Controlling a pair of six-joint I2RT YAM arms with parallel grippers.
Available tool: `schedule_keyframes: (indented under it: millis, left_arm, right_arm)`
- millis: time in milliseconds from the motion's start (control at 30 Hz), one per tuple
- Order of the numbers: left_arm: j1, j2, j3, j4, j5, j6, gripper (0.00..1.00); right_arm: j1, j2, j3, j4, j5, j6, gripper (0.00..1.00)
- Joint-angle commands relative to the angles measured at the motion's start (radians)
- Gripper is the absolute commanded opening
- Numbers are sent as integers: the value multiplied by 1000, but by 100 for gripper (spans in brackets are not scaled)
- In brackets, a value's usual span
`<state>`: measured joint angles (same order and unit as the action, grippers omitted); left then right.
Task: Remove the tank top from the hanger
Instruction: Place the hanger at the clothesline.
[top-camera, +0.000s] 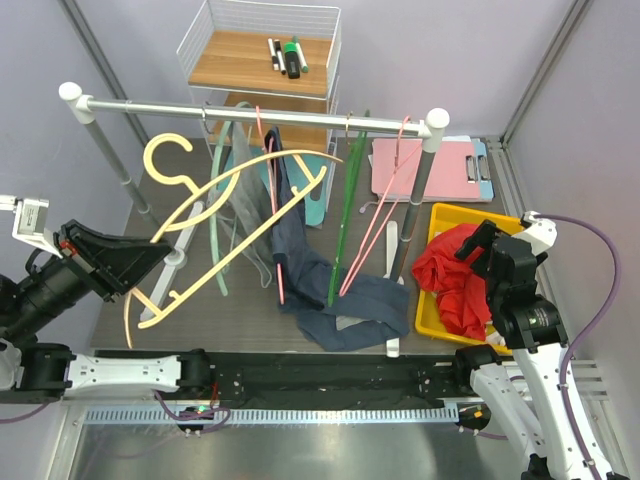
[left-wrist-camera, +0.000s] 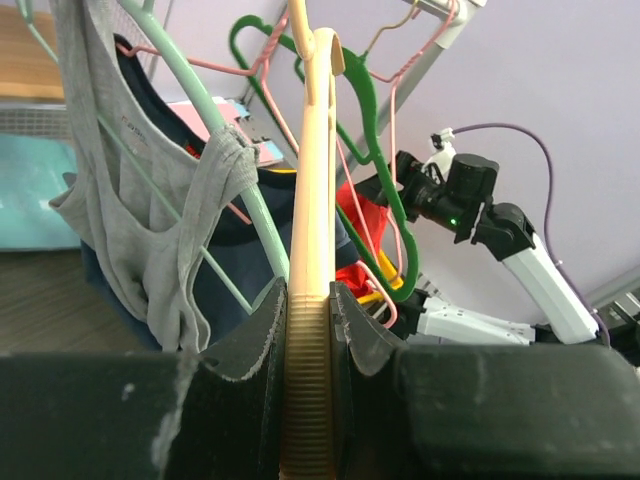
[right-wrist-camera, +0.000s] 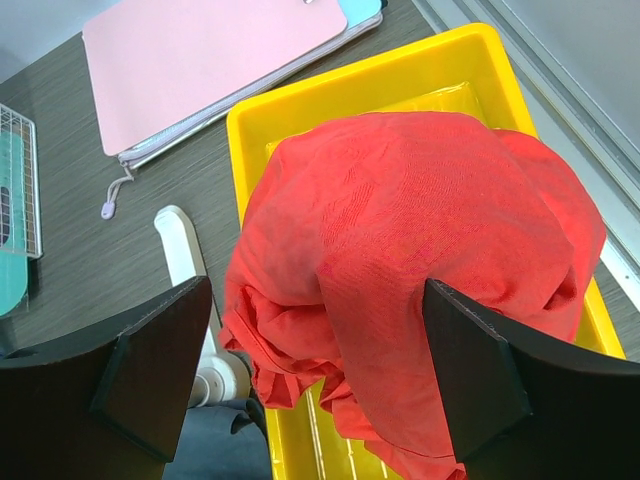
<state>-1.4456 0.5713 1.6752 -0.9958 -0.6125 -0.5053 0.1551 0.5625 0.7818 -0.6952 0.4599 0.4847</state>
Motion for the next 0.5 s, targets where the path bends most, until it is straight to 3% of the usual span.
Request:
schedule_keyframes:
  millis: [0, 333, 467]
  left_arm:
    - [72, 56, 72, 3, 6, -42, 0]
    - [252, 222, 202, -12, 125, -24, 0]
    - [269, 278, 225, -7, 135, -36, 0]
  right_arm:
    - [-2, -1, 20, 54, -18, -14, 91]
    - [-2, -13, 16, 57, -26, -11, 91]
    - [0, -13, 16, 57, -30, -9, 91]
